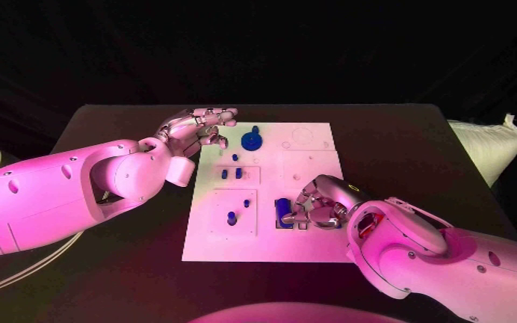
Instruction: Assemble the parts on the task board
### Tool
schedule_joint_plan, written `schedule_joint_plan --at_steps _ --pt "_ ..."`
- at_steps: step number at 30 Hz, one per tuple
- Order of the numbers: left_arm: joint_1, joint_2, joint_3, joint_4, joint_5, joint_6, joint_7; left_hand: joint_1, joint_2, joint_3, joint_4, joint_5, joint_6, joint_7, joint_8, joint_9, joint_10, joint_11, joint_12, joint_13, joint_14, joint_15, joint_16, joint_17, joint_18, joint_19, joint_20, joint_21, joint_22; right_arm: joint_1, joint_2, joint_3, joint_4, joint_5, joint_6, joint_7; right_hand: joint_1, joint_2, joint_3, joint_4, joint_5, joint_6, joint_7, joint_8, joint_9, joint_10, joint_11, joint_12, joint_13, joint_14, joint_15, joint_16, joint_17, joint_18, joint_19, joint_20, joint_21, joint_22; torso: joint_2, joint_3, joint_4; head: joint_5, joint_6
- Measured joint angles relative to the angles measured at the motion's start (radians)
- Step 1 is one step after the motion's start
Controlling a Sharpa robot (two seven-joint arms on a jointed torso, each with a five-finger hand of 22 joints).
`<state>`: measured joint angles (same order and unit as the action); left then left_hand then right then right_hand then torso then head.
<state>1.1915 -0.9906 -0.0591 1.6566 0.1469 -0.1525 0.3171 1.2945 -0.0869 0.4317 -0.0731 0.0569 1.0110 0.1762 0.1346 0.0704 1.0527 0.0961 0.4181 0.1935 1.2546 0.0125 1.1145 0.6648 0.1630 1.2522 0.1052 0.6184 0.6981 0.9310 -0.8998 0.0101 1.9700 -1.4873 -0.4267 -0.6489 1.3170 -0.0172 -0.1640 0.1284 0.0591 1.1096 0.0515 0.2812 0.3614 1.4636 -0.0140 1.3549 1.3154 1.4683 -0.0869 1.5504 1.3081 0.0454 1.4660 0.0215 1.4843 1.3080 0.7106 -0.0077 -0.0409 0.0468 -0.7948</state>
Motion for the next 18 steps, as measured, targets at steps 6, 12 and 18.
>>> schedule_joint_plan --at_steps 6,12,18 --pt "0.0 0.0 0.0 0.0 0.0 0.001 0.0 0.0 0.0 0.0 0.0 0.0 0.0 0.0 0.0 0.0 0.0 0.0 0.0 0.0 0.0 0.0 0.0 0.0 0.0 0.0 0.0 0.0 0.0 0.0 0.007 0.0 -0.004 -0.025 0.003 0.012 0.022 0.003 0.011 -0.013 -0.001 0.0 0.0 0.001 0.004 0.0 0.001 -0.001 0.0 0.001 0.002 0.001 0.0 0.0 0.0 0.0 0.003 0.0 0.0 -0.0001 0.0012 -0.002 -0.001" --pt "0.0 0.0 0.0 -0.001 0.0 0.001 -0.001 0.0 0.0 0.0 0.0 0.0 0.0 0.0 0.0 0.0 0.0 0.0 0.0 0.0 0.0 0.0 0.0 0.0 0.0 0.0 0.0 0.0 0.0 -0.001 0.022 -0.001 -0.024 -0.033 0.008 0.012 0.024 0.022 0.015 -0.012 -0.001 0.004 -0.004 0.001 0.008 -0.006 0.002 -0.002 0.022 0.0 0.004 0.001 0.0 -0.01 0.0 0.0 0.004 0.0 0.001 -0.0001 0.0018 -0.002 -0.003" --pt "0.0 0.001 0.0 -0.001 0.0 0.001 -0.001 0.0 0.0 0.0 0.0 0.0 0.0 0.0 0.0 0.0 0.0 0.0 0.0 0.0 0.0 0.0 0.0 0.0 0.0 0.0 0.0 0.0 0.0 -0.002 0.033 -0.001 -0.033 -0.033 0.014 0.014 0.014 0.032 0.017 -0.01 -0.001 0.015 -0.008 0.009 0.012 -0.006 0.002 -0.002 0.045 -0.004 0.0 0.001 0.0 -0.01 0.0 0.0 0.01 0.0 0.001 -0.0001 0.0023 0.001 -0.006"
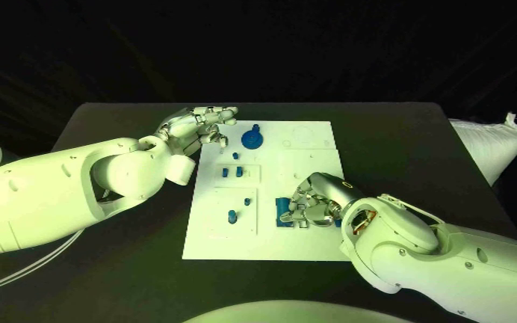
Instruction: Assemble the parts on the task board
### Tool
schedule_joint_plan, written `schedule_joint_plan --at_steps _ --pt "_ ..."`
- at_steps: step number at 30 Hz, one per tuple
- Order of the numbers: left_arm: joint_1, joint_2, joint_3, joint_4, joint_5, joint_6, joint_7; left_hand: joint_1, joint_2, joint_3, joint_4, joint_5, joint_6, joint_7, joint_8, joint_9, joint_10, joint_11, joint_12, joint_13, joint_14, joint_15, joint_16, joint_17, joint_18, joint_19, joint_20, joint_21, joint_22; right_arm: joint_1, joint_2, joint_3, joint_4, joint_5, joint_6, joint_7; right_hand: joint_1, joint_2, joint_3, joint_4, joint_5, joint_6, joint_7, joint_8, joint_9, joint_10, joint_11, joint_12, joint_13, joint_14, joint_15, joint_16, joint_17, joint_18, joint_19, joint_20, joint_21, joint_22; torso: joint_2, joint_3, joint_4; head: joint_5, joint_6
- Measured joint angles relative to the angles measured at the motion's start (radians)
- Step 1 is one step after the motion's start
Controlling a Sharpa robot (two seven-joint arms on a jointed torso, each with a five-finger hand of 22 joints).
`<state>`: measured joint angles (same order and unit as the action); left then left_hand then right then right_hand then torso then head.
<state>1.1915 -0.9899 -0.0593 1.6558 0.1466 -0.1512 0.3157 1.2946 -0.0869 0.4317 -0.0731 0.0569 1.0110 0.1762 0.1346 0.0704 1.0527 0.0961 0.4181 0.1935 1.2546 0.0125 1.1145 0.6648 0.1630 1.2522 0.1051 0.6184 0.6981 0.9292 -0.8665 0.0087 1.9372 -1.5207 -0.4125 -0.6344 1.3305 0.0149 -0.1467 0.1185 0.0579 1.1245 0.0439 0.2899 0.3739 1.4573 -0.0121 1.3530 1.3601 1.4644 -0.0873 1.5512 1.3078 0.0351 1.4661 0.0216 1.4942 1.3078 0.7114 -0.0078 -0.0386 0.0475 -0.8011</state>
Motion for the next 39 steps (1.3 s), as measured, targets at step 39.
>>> schedule_joint_plan --at_steps 39 --pt "0.0 -0.005 -0.001 0.001 0.0 0.001 -0.002 0.0 0.0 0.0 0.0 0.0 0.0 0.0 0.0 0.0 0.0 0.0 0.0 0.0 0.0 0.0 0.0 0.0 0.0 0.0 0.0 0.0 0.0 -0.001 -0.271 -0.002 0.057 -0.091 0.018 0.049 -0.016 0.05 -0.001 0.031 0.095 -0.058 0.04 -0.098 -0.062 0.004 0.018 -0.017 0.109 0.002 0.016 0.004 0.0 0.002 0.0 0.015 0.0 0.0 -0.001 0.0013 -0.0054 -0.026 0.017"
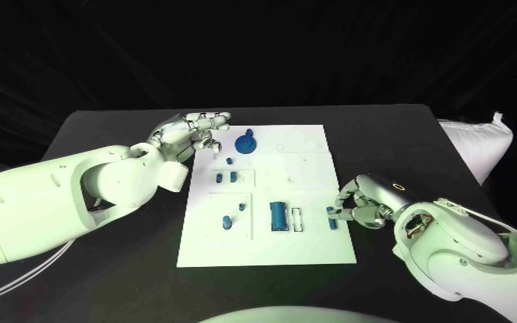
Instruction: Assemble the parts on the task board
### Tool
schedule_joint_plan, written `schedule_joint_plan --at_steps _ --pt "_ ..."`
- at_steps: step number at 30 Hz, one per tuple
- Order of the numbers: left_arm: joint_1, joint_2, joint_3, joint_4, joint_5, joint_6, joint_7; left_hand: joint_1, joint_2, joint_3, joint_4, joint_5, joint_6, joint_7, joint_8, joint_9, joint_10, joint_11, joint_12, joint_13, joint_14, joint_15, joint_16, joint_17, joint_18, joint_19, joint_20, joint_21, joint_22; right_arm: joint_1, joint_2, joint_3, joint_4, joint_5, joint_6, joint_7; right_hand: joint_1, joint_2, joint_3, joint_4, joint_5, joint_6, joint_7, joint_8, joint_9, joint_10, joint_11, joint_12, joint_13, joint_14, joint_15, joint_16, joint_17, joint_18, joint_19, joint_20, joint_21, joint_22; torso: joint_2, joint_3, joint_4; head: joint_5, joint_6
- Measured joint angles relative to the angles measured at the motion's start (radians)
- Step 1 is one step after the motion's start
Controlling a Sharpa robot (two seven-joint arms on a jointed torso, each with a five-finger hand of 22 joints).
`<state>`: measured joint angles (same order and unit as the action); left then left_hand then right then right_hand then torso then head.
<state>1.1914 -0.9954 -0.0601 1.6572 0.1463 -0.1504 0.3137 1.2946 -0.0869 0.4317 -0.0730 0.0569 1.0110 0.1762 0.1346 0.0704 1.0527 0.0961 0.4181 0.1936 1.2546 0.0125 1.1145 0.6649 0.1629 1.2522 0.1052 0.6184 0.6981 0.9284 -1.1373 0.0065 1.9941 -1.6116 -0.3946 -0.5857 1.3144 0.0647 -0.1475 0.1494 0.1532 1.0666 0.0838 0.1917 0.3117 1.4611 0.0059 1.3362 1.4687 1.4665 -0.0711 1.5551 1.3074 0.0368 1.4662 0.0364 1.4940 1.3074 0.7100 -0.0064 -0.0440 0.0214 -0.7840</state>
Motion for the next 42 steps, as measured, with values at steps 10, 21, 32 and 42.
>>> schedule_joint_plan --at_steps 10,21,32,42 --pt "0.0 -0.001 0.0 0.0 0.0 0.0 0.0 0.0 0.0 0.0 0.0 0.0 0.0 0.0 0.0 0.0 0.0 0.0 0.0 0.0 0.0 0.0 0.0 0.0 0.0 0.0 0.0 0.0 0.0 -0.021 0.027 -0.003 -0.025 -0.043 0.034 -0.045 0.0 0.0 -0.002 0.002 0.006 0.002 -0.002 -0.005 -0.002 -0.002 0.002 0.002 0.0 0.0 0.0 0.0 0.0 0.0 0.0 0.0 0.0 0.0 0.0 0.0001 0.0013 0.0 -0.003" --pt "0.0 -0.002 0.0 0.0 0.0 0.001 0.0 0.0 0.0 0.0 0.0 0.0 0.0 0.0 0.0 0.0 0.0 0.0 0.0 0.0 0.0 0.0 0.0 0.0 0.0 0.0 0.0 0.0 0.0 -0.026 0.056 0.001 -0.035 -0.07 0.053 -0.057 0.014 -0.001 0.014 -0.014 0.013 0.016 -0.008 -0.015 -0.013 -0.002 0.002 0.006 0.0 0.0 0.0 0.0 0.001 0.0 0.0 0.0 0.0 0.001 0.001 -0.0003 0.001 0.005 -0.008" --pt "0.0 -0.003 0.0 0.0 0.0 0.001 0.0 0.0 0.0 0.0 0.0 0.0 0.0 0.0 0.0 0.0 0.0 0.0 0.0 0.0 0.0 0.0 0.0 0.0 0.0 0.0 0.0 0.0 0.0 -0.031 0.086 0.007 -0.04 -0.148 0.106 -0.06 0.103 -0.049 0.107 -0.107 -0.068 0.04 -0.007 -0.039 -0.036 -0.007 0.007 0.001 0.009 0.002 0.006 0.004 0.001 0.0 0.0 0.0 0.005 0.001 0.0 -0.0007 0.0012 0.007 -0.011" --pt "0.0 -0.004 0.0 0.001 -0.003 0.001 0.0 0.0 0.0 0.0 0.0 0.0 0.0 0.0 0.0 0.0 0.0 0.0 0.0 0.0 0.0 0.0 0.0 0.0 0.0 0.0 0.0 0.0 0.0 -0.034 0.11 0.012 -0.03 -0.249 0.182 -0.071 0.105 -0.049 0.21 -0.158 -0.04 0.061 -0.004 -0.067 -0.064 -0.007 0.007 -0.006 0.015 0.002 0.006 0.008 0.0 0.0 0.0 0.0 0.012 0.0 0.0 -0.0004 0.0012 0.008 -0.014"
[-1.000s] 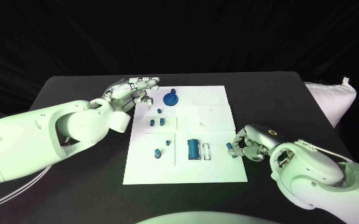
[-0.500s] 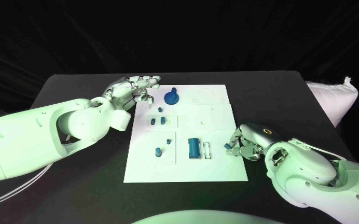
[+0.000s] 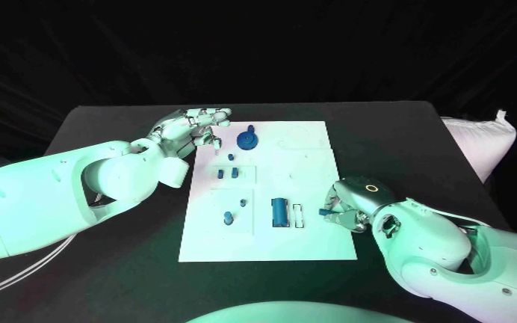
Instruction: Assemble the parts on the task board
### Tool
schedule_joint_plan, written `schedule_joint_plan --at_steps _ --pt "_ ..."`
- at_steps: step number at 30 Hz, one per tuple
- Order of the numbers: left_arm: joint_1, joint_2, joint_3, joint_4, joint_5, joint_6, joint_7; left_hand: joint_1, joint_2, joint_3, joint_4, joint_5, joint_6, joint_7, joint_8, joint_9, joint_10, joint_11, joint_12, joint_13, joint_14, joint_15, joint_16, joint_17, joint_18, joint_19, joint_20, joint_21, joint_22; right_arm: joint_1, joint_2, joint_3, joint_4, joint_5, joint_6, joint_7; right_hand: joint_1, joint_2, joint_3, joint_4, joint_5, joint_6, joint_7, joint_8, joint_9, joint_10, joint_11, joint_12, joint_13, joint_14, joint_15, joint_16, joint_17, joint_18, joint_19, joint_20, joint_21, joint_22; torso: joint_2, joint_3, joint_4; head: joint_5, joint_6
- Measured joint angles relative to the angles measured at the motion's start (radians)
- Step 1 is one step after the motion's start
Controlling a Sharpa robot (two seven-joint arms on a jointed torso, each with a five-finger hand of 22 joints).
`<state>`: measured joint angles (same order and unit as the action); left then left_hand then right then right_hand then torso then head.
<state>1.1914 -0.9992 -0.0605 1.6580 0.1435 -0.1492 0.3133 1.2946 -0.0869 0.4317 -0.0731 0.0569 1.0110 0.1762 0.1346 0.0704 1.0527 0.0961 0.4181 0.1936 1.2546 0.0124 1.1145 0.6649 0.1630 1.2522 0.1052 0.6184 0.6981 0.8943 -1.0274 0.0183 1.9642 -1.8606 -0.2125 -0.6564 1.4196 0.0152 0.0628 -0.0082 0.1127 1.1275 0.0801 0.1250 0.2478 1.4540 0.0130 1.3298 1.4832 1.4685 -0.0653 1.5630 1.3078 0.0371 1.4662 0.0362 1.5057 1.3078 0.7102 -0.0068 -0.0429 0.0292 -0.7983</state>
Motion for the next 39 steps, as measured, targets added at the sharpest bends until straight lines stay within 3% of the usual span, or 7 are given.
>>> schedule_joint_plan --at_steps 4,10,11,13,16,30,39 --pt "0.0 0.0 0.0 0.0 -0.002 0.0 0.0 0.0 0.0 0.0 0.0 0.0 0.0 0.0 0.0 0.0 0.0 0.0 0.0 0.0 0.0 0.0 0.0 0.0 0.0 0.0 0.0 0.0 0.0 -0.002 0.001 -0.001 0.0 -0.004 -0.004 -0.003 -0.042 0.042 0.061 0.041 0.017 -0.001 0.001 -0.012 -0.006 0.0 0.0 -0.004 0.0 0.0 0.0 0.0 0.0 0.0 0.0 0.0 0.0 0.0 0.0 0.0002 0.0003 0.0 -0.001" --pt "0.0 -0.001 0.0 0.0 -0.004 0.0 0.0 0.0 0.0 -0.004 -0.004 0.0 -0.004 0.004 0.0 0.001 -0.008 0.0 0.004 -0.002 0.0 0.0 0.0 -0.007 0.0 0.0 0.0 -0.005 -0.002 -0.004 -0.002 -0.002 0.0 0.039 -0.049 -0.004 -0.066 0.059 0.215 0.066 0.011 -0.001 0.002 -0.036 -0.028 0.0 0.0 -0.008 -0.003 -0.004 -0.004 0.0 0.0 0.0 0.0 0.0 0.0 0.0 0.0 0.0007 0.0004 0.003 -0.003" --pt "0.0 -0.001 0.0 0.0 -0.004 0.0 0.0 0.0 0.0 -0.004 -0.004 0.0 -0.004 0.004 0.0 0.001 -0.008 0.0 0.004 -0.002 0.0 0.0 0.0 -0.007 0.0 0.0 0.0 -0.005 -0.002 -0.004 -0.003 -0.002 0.0 0.052 -0.057 -0.004 -0.088 0.049 0.22 0.067 0.011 -0.001 0.004 -0.037 -0.028 0.0 0.0 -0.007 -0.02 -0.004 -0.005 0.0 0.0 0.0 0.0 0.0 0.0 0.0 0.0 0.0006 0.0004 0.003 -0.003" --pt "0.0 -0.001 0.0 0.0 -0.005 0.0 0.0 0.0 0.0 -0.004 -0.004 0.0 -0.004 0.004 0.0 0.001 -0.008 0.0 0.004 -0.002 0.0 0.0 0.0 -0.007 0.0 0.0 0.0 -0.005 -0.002 -0.004 -0.004 -0.002 -0.001 0.085 -0.075 -0.003 -0.134 0.008 0.344 0.065 0.011 -0.001 0.004 -0.037 -0.028 0.0 0.0 -0.006 -0.159 -0.004 -0.005 0.004 0.0 0.0 0.0 0.0 0.0 0.0 0.0 0.0003 0.0011 0.004 -0.003" --pt "0.0 -0.001 0.0 0.0 -0.005 0.0 0.0 0.0 0.0 -0.004 -0.004 0.0 -0.004 0.004 0.0 0.001 -0.008 0.0 0.004 -0.002 0.0 0.0 0.0 -0.007 0.0 0.0 0.0 -0.005 -0.002 -0.004 -0.005 0.0 -0.002 0.133 -0.1 -0.003 -0.162 -0.02 0.401 0.072 0.011 -0.001 0.004 -0.038 -0.028 0.0 0.0 -0.004 -0.176 -0.004 -0.005 0.004 0.0 0.0 0.0 0.0 0.0 0.0 0.0 0.0003 0.0011 0.006 -0.005" --pt "0.0 -0.001 0.0 0.001 -0.006 0.0 -0.001 0.0 0.0 -0.004 -0.004 0.0 -0.004 0.004 0.0 0.001 -0.008 0.0 0.004 -0.002 0.0 0.0 0.0 -0.007 0.0 0.0 0.0 -0.005 -0.002 -0.011 -0.005 -0.005 0.015 0.262 -0.211 -0.003 -0.219 -0.072 0.428 0.104 -0.007 0.019 0.014 -0.038 -0.023 0.006 -0.006 0.004 -0.175 -0.004 -0.005 0.004 0.0 0.0 0.0 0.0 0.0 0.0 0.0 -0.0003 0.0 0.007 -0.005" --pt "0.0 -0.001 0.0 0.002 -0.007 0.001 -0.002 0.0 0.0 -0.004 -0.004 0.0 -0.004 0.004 0.0 0.001 -0.008 0.0 0.004 -0.002 0.0 0.0 0.0 -0.007 0.0 0.0 0.0 -0.005 -0.001 -0.01 0.019 -0.004 0.022 0.327 -0.277 -0.012 -0.26 -0.113 0.381 0.117 -0.006 0.063 -0.012 -0.021 -0.012 0.016 -0.017 0.014 -0.175 -0.004 -0.005 0.004 0.0 0.0 0.0 0.0 0.005 0.0 0.0 -0.0004 -0.0004 0.006 -0.005"
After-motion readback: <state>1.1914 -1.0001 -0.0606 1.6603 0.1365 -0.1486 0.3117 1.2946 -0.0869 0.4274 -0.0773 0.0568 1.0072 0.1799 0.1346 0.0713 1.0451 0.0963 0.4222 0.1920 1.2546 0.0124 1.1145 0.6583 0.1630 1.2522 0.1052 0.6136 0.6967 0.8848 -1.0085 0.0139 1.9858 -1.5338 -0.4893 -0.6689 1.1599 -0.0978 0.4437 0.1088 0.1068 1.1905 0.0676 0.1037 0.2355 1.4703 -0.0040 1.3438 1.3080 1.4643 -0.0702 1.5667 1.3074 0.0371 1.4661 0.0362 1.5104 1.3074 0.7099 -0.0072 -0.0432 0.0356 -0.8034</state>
